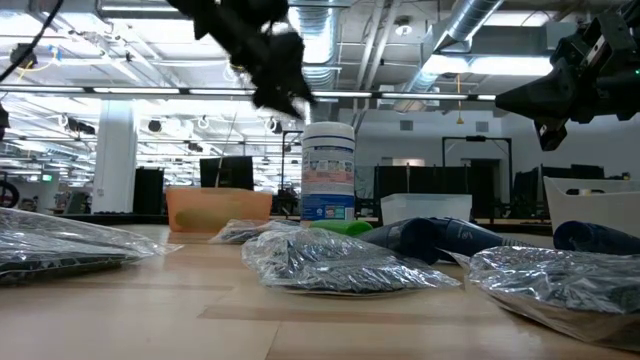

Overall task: Pick & Place Travel size toiletries
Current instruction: Put the green shampoo into the orange bin

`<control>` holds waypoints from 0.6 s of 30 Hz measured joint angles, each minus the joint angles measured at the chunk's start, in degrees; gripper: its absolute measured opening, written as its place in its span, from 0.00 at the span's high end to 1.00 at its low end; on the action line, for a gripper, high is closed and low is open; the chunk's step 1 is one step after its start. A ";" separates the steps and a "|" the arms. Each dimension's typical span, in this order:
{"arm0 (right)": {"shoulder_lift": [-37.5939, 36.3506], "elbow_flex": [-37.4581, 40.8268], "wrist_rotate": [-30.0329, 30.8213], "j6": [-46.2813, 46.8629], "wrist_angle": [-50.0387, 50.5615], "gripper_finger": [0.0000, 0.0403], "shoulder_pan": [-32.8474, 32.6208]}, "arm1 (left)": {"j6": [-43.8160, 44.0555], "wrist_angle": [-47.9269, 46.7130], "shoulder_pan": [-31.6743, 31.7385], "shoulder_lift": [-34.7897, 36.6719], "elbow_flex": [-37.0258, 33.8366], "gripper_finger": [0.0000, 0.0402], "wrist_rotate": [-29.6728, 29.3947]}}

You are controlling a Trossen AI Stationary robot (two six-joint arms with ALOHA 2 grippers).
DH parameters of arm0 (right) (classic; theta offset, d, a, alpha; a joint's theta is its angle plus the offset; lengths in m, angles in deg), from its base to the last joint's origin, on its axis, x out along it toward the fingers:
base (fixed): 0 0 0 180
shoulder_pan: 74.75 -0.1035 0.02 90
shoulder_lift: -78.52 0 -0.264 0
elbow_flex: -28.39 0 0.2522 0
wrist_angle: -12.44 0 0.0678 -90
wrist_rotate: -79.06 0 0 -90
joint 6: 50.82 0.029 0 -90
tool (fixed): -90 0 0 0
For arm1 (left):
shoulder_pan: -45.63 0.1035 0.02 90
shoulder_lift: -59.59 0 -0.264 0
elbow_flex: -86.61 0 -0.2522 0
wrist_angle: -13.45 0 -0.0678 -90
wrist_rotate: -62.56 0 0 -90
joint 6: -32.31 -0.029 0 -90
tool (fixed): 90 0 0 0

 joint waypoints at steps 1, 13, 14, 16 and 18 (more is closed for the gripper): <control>0.00 0.00 0.00 0.02 0.00 1.00 0.01 | -2.71 1.59 -1.39 0.38 0.01 0.27 0.16; 0.00 0.00 0.00 0.02 -0.04 1.00 -0.01 | -11.97 11.29 -12.23 -7.82 -0.01 0.27 4.46; 0.00 0.00 0.00 0.01 -0.04 1.00 0.02 | -12.08 11.88 -12.66 -9.30 -0.01 0.27 5.56; 0.01 0.00 0.00 0.02 -0.05 1.00 0.00 | -13.42 12.30 -13.34 -11.98 -0.03 0.27 7.22; 0.02 0.02 0.01 0.02 -0.04 1.00 -0.01 | -15.12 13.35 -13.99 -14.58 -0.03 0.27 8.06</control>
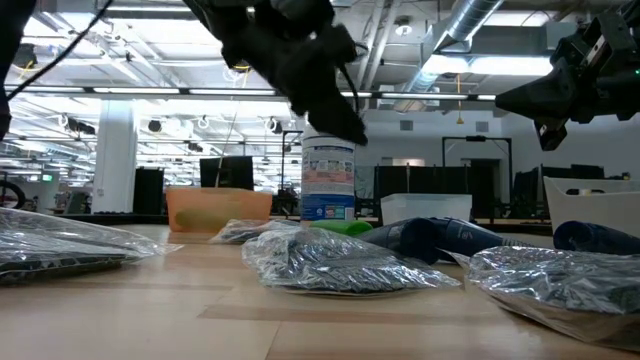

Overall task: Pick & Place Travel size toiletries
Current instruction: Put the green shampoo into the orange bin

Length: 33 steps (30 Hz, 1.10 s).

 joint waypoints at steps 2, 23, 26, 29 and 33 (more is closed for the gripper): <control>-0.02 -0.02 -0.01 -0.02 -0.02 1.00 0.00 | -1.54 0.81 -0.43 -2.43 0.00 0.27 0.58; -0.02 -0.02 -0.01 0.00 -0.04 1.00 0.00 | -10.49 2.07 -0.77 -11.22 0.00 0.27 6.19; -0.02 -0.02 -0.01 -0.02 -0.04 1.00 0.02 | -12.35 2.10 -0.77 -11.22 -0.27 0.27 6.67; -0.02 -0.02 0.00 -0.01 -0.04 1.00 0.01 | -12.86 1.83 -0.77 -11.22 -1.53 0.27 6.68; -0.02 -0.01 0.00 0.00 -0.04 1.00 0.01 | -12.87 1.83 -0.77 -11.22 -3.92 0.27 6.60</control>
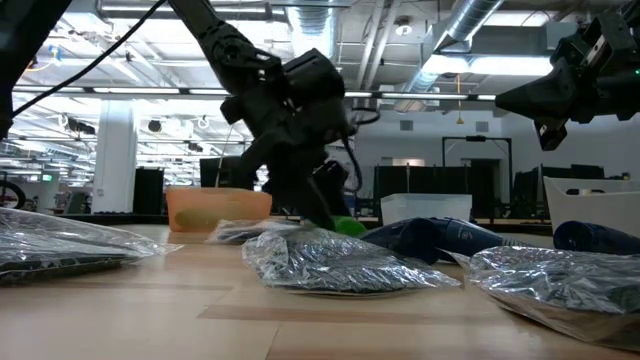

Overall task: Pick & Place Travel size toiletries
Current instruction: Put the green shampoo into the orange bin

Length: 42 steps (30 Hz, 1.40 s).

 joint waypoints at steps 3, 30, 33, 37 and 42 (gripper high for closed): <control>0.00 0.00 -0.01 -0.01 0.00 1.00 -0.01 | 0.00 0.07 0.00 0.00 -1.15 0.27 -2.61; 0.00 0.00 -0.01 -0.01 0.00 1.00 0.01 | 9.68 -0.35 0.13 0.01 -1.13 0.57 -6.37; 0.00 -0.01 -0.01 -0.02 -0.02 1.00 0.01 | 12.66 -0.36 0.13 1.03 -0.41 0.57 -7.42; 0.02 0.00 -0.01 0.00 0.00 1.00 0.00 | 16.37 0.12 0.13 5.71 -0.21 0.55 -13.02; 0.02 0.01 0.01 0.00 0.04 1.00 0.01 | 18.27 -0.86 0.24 13.54 -0.28 0.55 -22.79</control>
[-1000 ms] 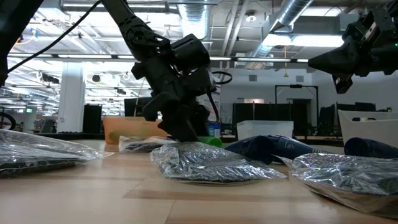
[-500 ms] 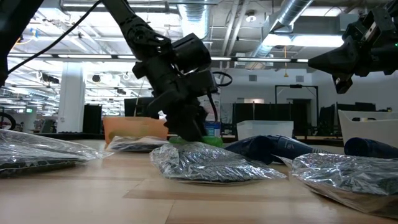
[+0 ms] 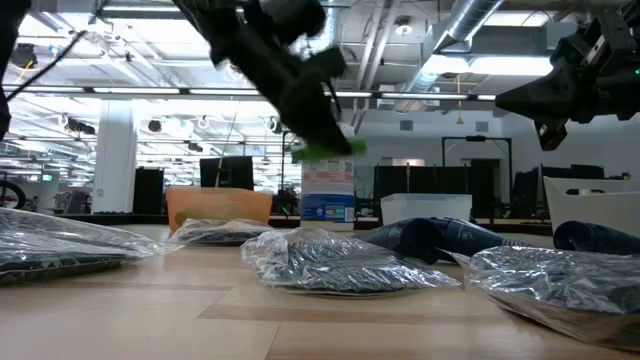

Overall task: Pick & Place Travel size toiletries
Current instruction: Put the green shampoo into the orange bin

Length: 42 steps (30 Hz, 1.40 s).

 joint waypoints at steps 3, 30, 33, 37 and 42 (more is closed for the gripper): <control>-0.02 -0.01 -0.02 0.00 -0.02 1.00 -0.01 | 1.39 -3.03 0.18 5.13 0.04 0.55 -10.90; 0.77 -0.02 -0.04 -0.02 0.04 1.00 0.00 | 40.19 -0.65 19.26 24.26 -26.40 0.55 -21.95; 0.77 -0.01 -0.04 -0.02 0.06 1.00 0.00 | 40.46 -0.04 19.30 23.44 -26.98 0.55 -22.55; 0.77 -0.02 -0.06 -0.02 0.09 1.00 0.00 | 40.52 1.35 18.50 21.55 -27.03 0.55 -22.50; 0.77 -0.02 -0.04 -0.02 0.07 1.00 0.00 | 41.86 2.91 17.02 18.40 -27.02 0.55 -22.20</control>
